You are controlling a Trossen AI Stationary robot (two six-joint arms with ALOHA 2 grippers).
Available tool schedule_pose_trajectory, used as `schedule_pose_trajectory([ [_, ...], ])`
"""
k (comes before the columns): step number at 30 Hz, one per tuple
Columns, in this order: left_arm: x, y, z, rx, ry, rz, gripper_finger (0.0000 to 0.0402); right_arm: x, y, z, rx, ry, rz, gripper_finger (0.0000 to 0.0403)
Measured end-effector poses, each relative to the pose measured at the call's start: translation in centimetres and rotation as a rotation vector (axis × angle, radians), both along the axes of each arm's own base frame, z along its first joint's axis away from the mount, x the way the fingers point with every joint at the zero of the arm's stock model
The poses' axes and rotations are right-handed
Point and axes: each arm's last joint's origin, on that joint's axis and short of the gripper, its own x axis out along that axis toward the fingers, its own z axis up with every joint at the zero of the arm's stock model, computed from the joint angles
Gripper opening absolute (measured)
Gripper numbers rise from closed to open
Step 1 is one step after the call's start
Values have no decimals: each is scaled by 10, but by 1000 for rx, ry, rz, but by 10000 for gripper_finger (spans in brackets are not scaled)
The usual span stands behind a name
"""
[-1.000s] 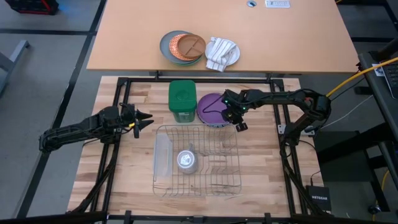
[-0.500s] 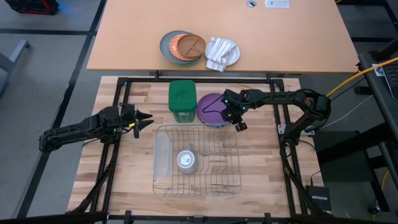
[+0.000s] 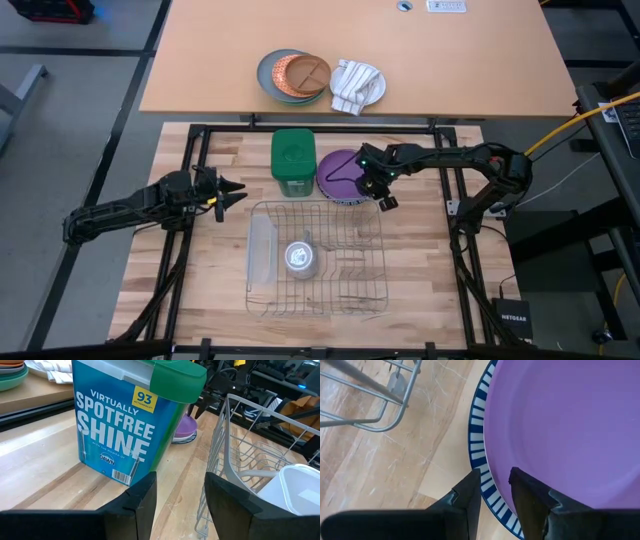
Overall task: Sort dishes
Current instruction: Put the purple plate into the dish rack
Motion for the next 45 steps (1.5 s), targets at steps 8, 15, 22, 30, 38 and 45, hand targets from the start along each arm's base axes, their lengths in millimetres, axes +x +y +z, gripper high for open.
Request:
schedule_pose_trajectory([
  [8,0,0,0,0,0,0,155,2,-1,-10,15,45,-4,111],
  [15,0,0,0,-4,0,0,155,8,-3,-20,30,32,-2,110],
  [22,0,0,0,-3,0,1,155,10,-3,-19,20,22,-2,110],
  [30,0,0,0,-4,0,1,155,9,-3,-19,23,30,-2,109],
  [38,0,0,0,-4,0,1,155,7,-3,-17,32,73,-8,31],
  [45,0,0,0,-11,-3,3,155,8,-3,-1,63,137,-40,24],
])
